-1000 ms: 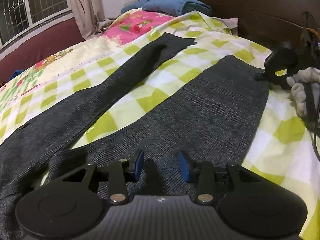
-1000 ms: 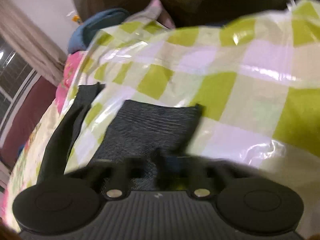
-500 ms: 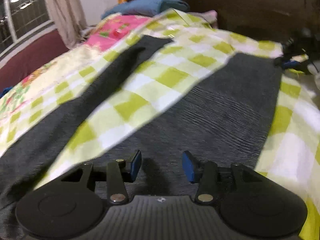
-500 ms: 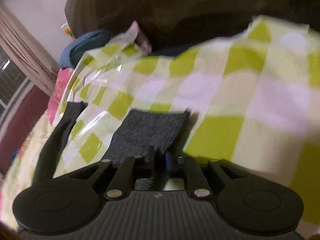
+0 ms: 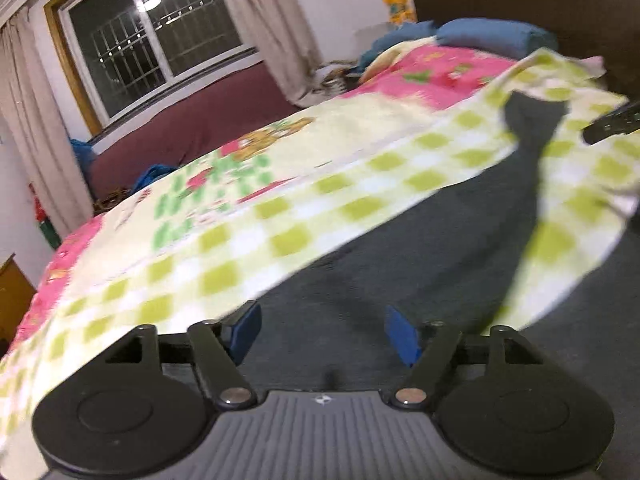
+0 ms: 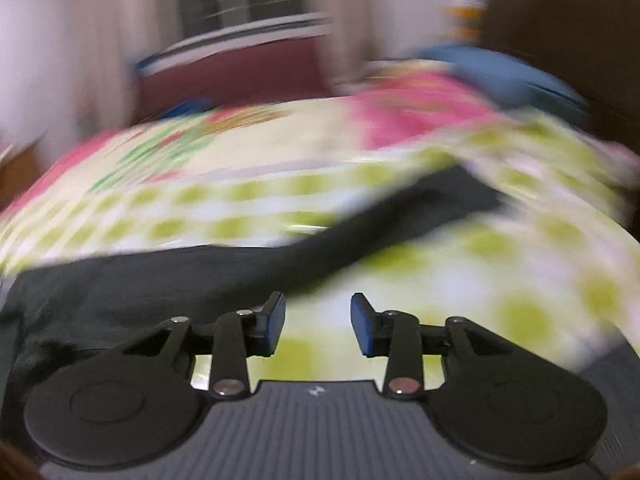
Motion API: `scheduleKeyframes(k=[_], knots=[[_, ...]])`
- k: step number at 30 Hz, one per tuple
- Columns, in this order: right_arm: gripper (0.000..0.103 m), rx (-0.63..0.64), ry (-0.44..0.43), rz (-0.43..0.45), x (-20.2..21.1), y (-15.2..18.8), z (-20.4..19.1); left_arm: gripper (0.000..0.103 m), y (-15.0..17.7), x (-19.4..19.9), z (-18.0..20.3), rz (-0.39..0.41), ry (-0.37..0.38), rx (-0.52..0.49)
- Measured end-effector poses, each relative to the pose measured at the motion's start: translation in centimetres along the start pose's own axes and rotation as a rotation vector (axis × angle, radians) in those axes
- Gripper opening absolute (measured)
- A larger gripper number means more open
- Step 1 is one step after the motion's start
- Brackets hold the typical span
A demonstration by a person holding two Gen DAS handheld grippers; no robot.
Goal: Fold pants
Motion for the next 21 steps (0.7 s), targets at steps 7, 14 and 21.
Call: scheduleKeyframes(k=[7, 14, 21], knots=[[0.043, 0.413, -0.261, -0.214, -14.8, -1.9, -11.8, 0.086, 4.3, -6.2, -8.6, -0.17, 0.015, -0.042], [0.045, 0.541, -0.386, -0.442, -20.0, -0.1, -14.2, 0.086, 6.4, -10.3, -11.1, -0.293, 0.197, -0.025], [0.059, 0.533, -0.447, -0.55, -22.2, 0.6, -13.8, 0.1, 7.9, -12.6, -12.5, -0.361, 0.264, 0.042]])
Point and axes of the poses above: each gripper's, at about its wrist camera, not at the fingertips, and x roughly against the way its jaws point, z to its right, y to its underside, the point moved 8 cm from there along -x, roughly the way its jaws point, and after that the axes turned 11 degrees about z, right-handed, at the moved point
